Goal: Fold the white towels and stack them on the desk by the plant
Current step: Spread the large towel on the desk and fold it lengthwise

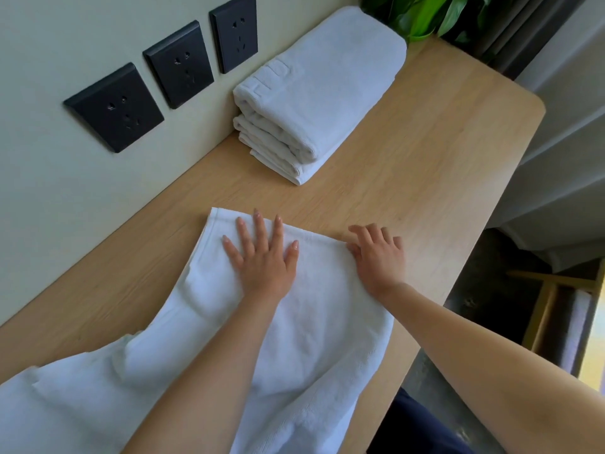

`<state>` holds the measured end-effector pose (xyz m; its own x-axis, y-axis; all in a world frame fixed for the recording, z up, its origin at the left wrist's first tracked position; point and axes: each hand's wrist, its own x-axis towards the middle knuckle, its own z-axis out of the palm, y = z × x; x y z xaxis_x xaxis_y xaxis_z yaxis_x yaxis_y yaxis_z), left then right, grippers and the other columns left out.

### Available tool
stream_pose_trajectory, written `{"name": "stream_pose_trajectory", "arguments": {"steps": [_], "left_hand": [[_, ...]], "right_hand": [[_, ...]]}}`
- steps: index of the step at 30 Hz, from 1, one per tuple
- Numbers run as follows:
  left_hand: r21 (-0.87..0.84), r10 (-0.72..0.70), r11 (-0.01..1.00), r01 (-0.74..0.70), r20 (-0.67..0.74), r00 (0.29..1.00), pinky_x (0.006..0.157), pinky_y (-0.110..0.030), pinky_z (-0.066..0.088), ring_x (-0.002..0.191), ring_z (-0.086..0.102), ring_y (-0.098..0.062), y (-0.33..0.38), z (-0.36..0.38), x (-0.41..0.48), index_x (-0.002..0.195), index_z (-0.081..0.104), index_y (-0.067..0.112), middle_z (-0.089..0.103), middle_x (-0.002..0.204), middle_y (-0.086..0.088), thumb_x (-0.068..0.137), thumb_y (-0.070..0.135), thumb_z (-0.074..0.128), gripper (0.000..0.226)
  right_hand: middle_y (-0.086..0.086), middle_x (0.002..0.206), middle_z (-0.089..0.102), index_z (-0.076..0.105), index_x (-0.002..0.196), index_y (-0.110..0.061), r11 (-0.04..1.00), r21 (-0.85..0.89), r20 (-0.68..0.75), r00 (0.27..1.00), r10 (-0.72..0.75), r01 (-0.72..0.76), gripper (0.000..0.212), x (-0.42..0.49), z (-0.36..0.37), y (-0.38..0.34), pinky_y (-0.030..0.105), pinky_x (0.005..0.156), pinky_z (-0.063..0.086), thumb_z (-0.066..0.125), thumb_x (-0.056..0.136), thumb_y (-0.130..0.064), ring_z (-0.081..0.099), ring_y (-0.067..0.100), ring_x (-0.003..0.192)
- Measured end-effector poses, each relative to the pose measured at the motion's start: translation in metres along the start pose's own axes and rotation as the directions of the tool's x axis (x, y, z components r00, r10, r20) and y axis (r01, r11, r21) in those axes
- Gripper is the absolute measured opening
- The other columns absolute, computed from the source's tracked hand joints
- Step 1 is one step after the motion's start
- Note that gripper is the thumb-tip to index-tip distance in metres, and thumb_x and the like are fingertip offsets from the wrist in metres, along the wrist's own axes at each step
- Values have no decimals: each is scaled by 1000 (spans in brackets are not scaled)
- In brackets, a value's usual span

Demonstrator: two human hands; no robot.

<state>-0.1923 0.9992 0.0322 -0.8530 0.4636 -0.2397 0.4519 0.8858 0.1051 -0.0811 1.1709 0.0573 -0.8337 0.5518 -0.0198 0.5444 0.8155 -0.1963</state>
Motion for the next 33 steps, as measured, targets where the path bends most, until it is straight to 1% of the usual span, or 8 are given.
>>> {"name": "stream_pose_trajectory", "arguments": {"steps": [4, 8, 11, 17, 20, 23, 28, 33], "left_hand": [[17, 63, 998, -63, -19, 998, 112, -61, -11, 145, -15, -34, -2, -3, 17, 152, 1, 33, -8, 161, -5, 91, 58, -6, 66], [-16, 148, 989, -149, -71, 986, 112, -60, -5, 147, -3, -31, -11, -6, 36, 152, 15, 33, 6, 161, -4, 91, 55, -5, 68], [-21, 204, 978, -206, -95, 974, 113, -59, -2, 147, 7, -29, -18, -9, 42, 150, 23, 32, 15, 160, -4, 93, 55, 1, 66], [-139, 231, 965, -221, 62, 971, 114, -55, -13, 146, -15, -22, -20, -30, 41, 152, 9, 33, -8, 161, -2, 101, 50, 13, 55], [-308, 90, 945, -109, -74, 993, 110, -53, -20, 147, -14, -20, -33, -47, 3, 150, 24, 33, 0, 161, -2, 101, 48, 22, 51], [-389, -194, 920, 52, -337, 921, 109, -53, -19, 148, -1, -27, -60, -58, -66, 144, 41, 29, 18, 159, -7, 95, 50, 25, 55], [-464, -522, 800, 380, -227, 822, 113, -56, -9, 148, 3, -27, -111, -35, -148, 145, 37, 33, 20, 158, -7, 90, 57, 14, 64], [-432, -480, 820, 376, -161, 862, 117, -41, 2, 145, 19, -25, -154, -12, -157, 151, 17, 35, 31, 154, 5, 85, 61, -5, 75]], "right_hand": [[12, 138, 51, 52, 133, -11, 950, 280, -138, 985, -103, 138, 43, -6, 5, -50, 35, 100, 28, 41, 92, -12, 42, 27, 124], [3, 157, 25, 32, 149, -18, 920, 235, 108, 933, -344, 312, 51, -34, 26, -65, 33, 118, 6, 24, 100, -32, 20, 19, 146], [-1, 159, 12, 21, 152, -24, 976, 53, 142, 966, -218, 212, 57, -39, 32, -37, 33, 118, -7, 16, 99, -45, 8, 18, 148], [2, 161, -2, 6, 154, -21, 997, -77, 219, 976, -2, 19, 77, -36, 17, -4, 26, 112, -21, -9, 86, -56, -6, 14, 147], [3, 161, -8, 3, 154, -18, 993, -112, 228, 974, 3, 23, 80, -34, 15, -8, 34, 115, -18, -14, 83, -52, -14, 13, 146], [5, 158, -5, 15, 152, -10, 987, -42, 149, 978, -145, 152, 71, -37, 12, -31, 39, 117, -11, 1, 89, -39, -11, 15, 144], [6, 157, 13, 30, 149, -12, 787, 177, 89, 786, -611, 591, 52, -32, 8, -126, 35, 119, -2, 26, 100, -28, 6, 21, 146], [8, 159, 15, 31, 148, -10, 560, 225, 143, 542, -828, 797, 47, -8, 22, -210, 33, 120, 1, 37, 102, -14, 9, 22, 148]]}}
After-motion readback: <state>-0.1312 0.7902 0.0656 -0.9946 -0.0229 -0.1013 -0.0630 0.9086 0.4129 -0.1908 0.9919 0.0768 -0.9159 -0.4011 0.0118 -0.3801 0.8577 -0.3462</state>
